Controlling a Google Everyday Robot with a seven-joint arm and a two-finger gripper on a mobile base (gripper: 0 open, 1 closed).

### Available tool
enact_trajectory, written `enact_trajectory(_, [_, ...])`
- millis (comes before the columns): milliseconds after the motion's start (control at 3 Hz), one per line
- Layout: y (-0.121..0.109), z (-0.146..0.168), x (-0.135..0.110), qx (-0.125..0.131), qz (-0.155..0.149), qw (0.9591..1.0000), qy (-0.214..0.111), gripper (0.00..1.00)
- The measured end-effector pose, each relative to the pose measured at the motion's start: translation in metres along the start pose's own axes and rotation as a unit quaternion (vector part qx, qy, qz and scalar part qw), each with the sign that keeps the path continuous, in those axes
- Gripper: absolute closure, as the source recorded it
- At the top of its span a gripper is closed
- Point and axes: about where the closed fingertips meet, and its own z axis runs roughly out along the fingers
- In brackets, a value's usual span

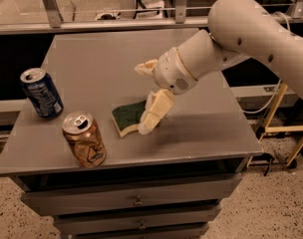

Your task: Move sponge near orange can

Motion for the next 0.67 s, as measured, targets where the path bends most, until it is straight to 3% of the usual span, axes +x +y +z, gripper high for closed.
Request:
enact_trajectory(333, [-0.007,-0.033,0.021,0.016,0.005,0.9998,0.011,0.0])
enact_trajectory(667, [-0.006,-0.082,0.044,0.074,0.0,0.9963,0.044,0.0])
